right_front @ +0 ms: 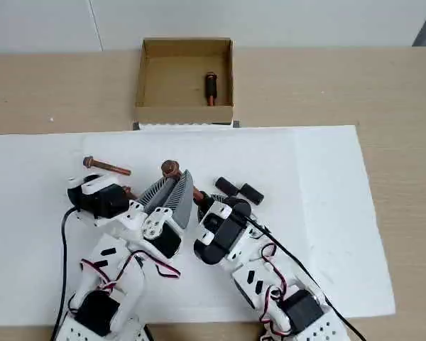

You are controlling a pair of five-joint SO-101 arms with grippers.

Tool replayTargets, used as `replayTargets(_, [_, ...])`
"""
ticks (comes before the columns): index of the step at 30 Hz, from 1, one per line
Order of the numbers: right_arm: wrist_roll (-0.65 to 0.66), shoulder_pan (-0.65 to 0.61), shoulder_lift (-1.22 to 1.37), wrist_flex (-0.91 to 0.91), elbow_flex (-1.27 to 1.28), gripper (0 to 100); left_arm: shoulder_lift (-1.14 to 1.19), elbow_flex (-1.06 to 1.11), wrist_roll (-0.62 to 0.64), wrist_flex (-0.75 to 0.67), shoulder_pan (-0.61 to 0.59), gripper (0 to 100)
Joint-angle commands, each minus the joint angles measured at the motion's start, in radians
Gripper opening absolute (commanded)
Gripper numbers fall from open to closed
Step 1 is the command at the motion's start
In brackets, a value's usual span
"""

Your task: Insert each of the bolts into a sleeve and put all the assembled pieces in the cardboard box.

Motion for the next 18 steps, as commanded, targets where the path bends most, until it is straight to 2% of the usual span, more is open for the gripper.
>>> replayTargets(1, [0.011, -0.007, -0.008, -0.028, -0.098, 0.2, -0.014, -0.001, 0.006, 0.003, -0.002, 0])
replayTargets(9, [0.011, -0.01, -0.008, -0.028, -0.109, 0.2, -0.014, 0.015, 0.006, 0.008, 0.017, 0])
replayTargets(14, [0.011, -0.01, -0.008, -0.028, -0.109, 0.2, -0.014, 0.01, 0.006, 0.13, 0.107, 0])
replayTargets(18, [0.011, -0.007, -0.008, -0.028, -0.109, 0.2, -0.014, 0.008, 0.005, 0.195, 0.11, 1])
